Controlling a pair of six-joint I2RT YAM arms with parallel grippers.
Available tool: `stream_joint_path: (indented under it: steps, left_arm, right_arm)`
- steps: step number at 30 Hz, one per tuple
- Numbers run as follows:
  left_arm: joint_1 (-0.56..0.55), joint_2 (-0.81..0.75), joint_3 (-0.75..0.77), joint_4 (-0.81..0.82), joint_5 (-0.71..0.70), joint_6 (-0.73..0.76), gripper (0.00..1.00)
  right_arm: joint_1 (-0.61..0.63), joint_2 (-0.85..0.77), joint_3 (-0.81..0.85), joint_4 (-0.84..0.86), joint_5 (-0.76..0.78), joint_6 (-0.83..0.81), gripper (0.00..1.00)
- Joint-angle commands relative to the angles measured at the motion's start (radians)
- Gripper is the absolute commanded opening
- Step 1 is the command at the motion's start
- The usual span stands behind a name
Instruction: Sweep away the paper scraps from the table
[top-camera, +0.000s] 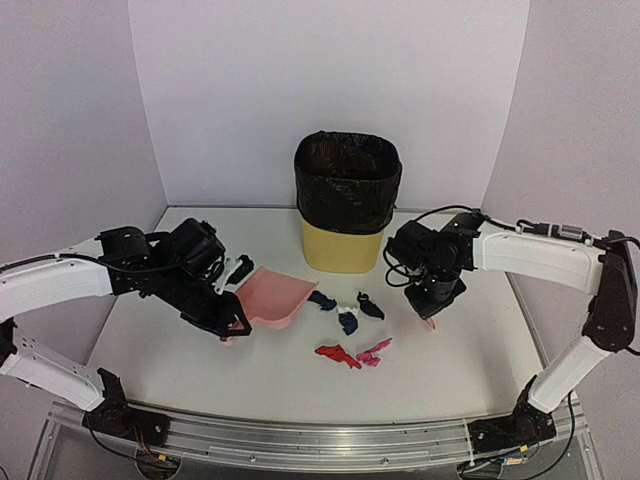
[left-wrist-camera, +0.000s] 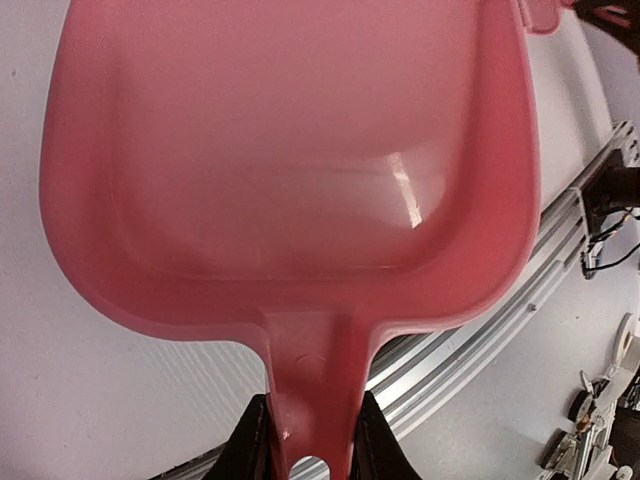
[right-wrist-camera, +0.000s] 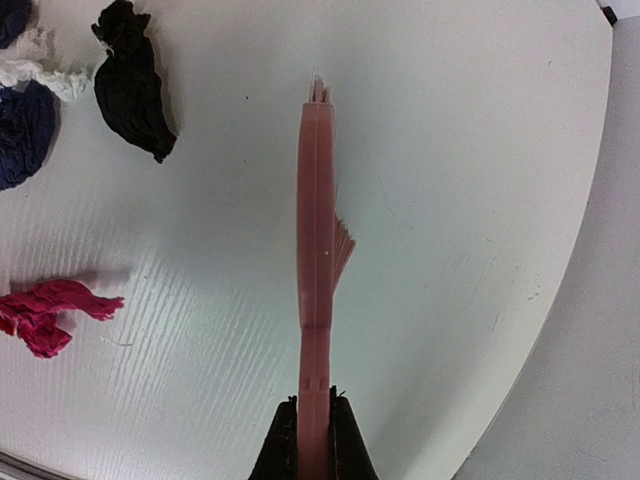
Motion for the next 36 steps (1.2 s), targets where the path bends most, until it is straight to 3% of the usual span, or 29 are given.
stream_joint_path:
  steps: [1,14,22,30,36]
  left_arm:
    - [0.001,0.139,0.014,-0.093,-0.044,0.013,0.00]
    - [0.018,0.459,0.157,-0.157,-0.112,0.283,0.00]
    - [0.021,0.620,0.320,-0.143,-0.119,0.491,0.00]
    - [0.052,0.712,0.391,-0.137,-0.112,0.552,0.00]
    - [0.065,0.697,0.385,-0.107,-0.080,0.558,0.00]
  right_arm:
    - [-0.002,0.112,0.098,0.007,-0.042,0.029,0.00]
    - [0.020,0.353,0.364,0.002,-0.197,0.057,0.00]
    - [0.060,0.473,0.515,-0.001,-0.254,0.015,0.00]
    - [0.138,0.581,0.668,0.000,-0.354,-0.097,0.00]
    - [0.175,0.571,0.678,0.005,-0.422,-0.150,0.00]
